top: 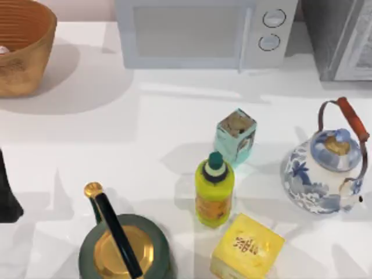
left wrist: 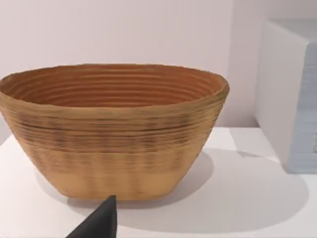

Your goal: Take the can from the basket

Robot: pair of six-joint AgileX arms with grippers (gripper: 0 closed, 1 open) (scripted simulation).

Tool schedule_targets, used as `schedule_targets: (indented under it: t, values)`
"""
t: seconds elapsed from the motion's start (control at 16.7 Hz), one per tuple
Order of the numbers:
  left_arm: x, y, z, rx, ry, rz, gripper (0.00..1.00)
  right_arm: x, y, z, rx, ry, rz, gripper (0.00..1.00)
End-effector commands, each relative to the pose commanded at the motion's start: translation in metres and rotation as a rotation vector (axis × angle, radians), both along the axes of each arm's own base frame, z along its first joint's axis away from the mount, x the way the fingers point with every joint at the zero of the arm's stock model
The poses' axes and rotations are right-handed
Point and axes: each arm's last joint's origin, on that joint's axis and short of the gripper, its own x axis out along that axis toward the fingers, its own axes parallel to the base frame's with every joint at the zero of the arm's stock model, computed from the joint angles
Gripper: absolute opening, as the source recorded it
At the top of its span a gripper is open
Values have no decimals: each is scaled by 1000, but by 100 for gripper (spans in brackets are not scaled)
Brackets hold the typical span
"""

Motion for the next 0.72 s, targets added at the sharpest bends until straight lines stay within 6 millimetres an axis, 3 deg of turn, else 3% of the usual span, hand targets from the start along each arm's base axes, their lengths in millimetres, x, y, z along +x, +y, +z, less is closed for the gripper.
schedule_targets:
  t: [0.3, 0.54, 0.72]
  values:
    - [0, 1, 13, 3, 14, 9, 100, 0, 0, 0, 0, 0, 0, 100]
    - [6, 3, 59, 14, 87, 23, 100, 0, 0, 0, 0, 0, 0, 100]
    - [25, 6, 104, 24, 185, 26, 100, 0, 0, 0, 0, 0, 0, 100]
